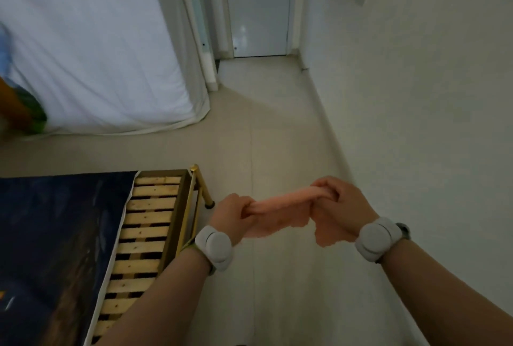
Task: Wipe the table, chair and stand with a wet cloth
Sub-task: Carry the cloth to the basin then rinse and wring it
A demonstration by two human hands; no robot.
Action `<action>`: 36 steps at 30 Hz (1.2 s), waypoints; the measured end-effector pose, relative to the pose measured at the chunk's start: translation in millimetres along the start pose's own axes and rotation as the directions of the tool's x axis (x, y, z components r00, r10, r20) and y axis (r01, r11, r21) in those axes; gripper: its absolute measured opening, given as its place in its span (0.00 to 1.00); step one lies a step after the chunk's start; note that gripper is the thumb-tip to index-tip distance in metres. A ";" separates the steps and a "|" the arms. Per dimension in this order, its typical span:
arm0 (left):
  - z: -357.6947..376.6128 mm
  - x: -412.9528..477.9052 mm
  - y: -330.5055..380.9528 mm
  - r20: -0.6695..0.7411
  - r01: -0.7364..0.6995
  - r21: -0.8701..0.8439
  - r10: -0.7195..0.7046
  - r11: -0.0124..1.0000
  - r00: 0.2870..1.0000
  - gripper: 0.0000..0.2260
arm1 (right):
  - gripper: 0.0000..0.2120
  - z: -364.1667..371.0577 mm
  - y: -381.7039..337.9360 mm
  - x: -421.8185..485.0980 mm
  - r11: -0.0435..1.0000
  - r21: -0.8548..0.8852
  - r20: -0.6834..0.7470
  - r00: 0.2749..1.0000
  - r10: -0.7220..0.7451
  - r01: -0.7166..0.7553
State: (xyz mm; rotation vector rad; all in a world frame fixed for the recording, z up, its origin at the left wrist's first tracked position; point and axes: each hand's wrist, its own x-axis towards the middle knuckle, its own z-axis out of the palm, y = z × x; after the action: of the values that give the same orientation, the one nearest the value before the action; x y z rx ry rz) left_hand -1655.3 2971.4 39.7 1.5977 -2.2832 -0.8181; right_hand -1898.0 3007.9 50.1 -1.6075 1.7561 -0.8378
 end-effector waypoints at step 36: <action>-171.1 728.1 -114.8 -0.202 0.145 -0.301 -0.212 0.942 0.956 0.15 | 0.07 -25.8 5.8 760.0 0.933 0.314 0.059 0.985 0.164 -0.174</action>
State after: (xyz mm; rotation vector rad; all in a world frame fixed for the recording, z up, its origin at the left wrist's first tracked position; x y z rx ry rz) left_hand -1754.3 2221.3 26.3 1.6836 -1.7889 -0.9011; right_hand -1981.8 2252.1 46.8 -1.2340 1.6133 -0.9512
